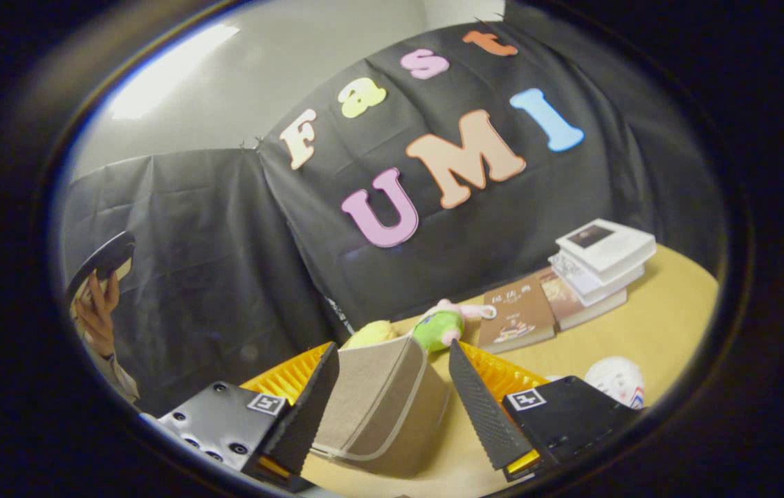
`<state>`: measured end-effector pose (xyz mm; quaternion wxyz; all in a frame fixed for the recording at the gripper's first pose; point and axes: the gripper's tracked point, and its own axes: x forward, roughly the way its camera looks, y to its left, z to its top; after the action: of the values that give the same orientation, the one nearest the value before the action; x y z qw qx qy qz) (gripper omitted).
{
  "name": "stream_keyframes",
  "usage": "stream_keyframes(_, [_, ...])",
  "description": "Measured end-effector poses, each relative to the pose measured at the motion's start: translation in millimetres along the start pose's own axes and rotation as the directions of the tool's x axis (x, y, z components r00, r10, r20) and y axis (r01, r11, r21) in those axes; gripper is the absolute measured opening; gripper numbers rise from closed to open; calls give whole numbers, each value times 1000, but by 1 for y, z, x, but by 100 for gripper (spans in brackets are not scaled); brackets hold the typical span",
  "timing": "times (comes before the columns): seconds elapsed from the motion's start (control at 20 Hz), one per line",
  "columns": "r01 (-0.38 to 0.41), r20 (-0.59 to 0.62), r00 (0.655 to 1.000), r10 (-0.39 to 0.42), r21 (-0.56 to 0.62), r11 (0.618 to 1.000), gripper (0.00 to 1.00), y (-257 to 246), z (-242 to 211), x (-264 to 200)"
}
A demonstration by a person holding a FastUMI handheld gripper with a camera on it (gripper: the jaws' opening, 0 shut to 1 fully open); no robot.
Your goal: Open the storage box then place both shoes into the box .Put the left shoe in first, then the right shoe, with the right side of both shoes facing outward in a uniform manner.
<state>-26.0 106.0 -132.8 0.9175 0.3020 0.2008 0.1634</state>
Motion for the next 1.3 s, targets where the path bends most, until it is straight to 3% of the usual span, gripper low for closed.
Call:
stream_keyframes(0.15, [-22, -72, 997, 32, 135, 991, 100, -1, -27, 7])
stream_keyframes(0.3, [-46, -148, 985, 94, 298, 953, 100, 2, -53, 17])
stream_keyframes(0.75, [-37, -242, 941, 239, 625, 780, 100, -1, -106, 30])
stream_keyframes(0.95, [-8, -264, 923, 280, 715, 699, 100, -1, -120, 35])
stream_keyframes(1.1, [-3, -261, 905, 337, 787, 617, 100, 8, -126, 37])
stream_keyframes(1.3, [3, -251, 896, 365, 828, 561, 100, 9, -122, 38])
